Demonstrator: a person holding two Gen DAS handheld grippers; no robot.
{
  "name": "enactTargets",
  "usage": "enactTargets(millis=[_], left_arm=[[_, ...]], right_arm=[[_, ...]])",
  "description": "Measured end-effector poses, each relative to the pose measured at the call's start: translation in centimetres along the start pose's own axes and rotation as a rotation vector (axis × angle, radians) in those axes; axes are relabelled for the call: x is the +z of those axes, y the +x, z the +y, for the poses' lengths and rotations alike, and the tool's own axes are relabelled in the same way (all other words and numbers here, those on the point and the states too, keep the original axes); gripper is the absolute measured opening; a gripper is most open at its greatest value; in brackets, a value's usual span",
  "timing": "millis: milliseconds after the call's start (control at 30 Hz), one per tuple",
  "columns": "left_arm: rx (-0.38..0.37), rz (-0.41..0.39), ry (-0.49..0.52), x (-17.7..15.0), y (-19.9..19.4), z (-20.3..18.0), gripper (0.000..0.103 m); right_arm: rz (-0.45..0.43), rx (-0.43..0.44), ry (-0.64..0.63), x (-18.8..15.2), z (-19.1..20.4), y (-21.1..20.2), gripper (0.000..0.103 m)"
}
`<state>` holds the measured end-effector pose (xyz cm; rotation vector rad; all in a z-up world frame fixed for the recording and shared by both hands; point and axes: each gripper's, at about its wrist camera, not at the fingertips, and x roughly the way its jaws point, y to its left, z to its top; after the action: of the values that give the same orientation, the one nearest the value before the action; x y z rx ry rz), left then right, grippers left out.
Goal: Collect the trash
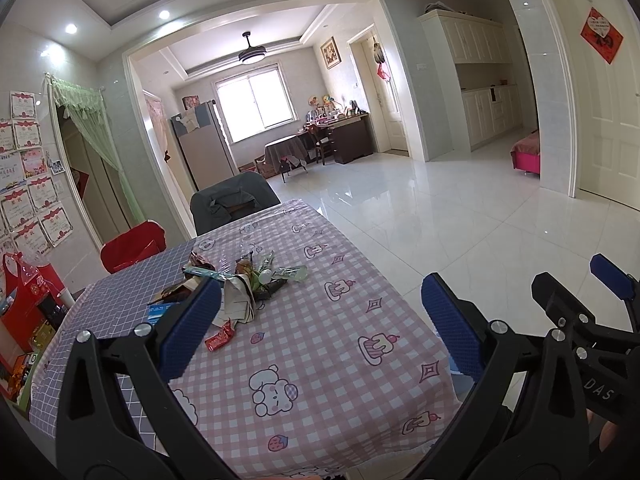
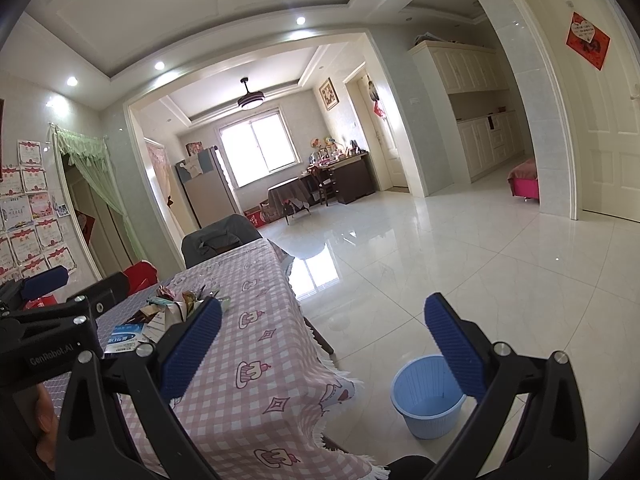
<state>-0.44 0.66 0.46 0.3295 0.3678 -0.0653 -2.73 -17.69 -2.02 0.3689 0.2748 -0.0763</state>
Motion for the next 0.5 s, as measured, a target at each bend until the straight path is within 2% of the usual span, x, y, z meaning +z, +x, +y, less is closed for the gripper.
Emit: enactTargets(millis=[500], left_arm=[[-0.030,0.043,-0.058,0.3,2.3,1.7,0.098]], right_arm=[[0.042,-0.025,-0.043,0.4,1.1,2.1,0.099]])
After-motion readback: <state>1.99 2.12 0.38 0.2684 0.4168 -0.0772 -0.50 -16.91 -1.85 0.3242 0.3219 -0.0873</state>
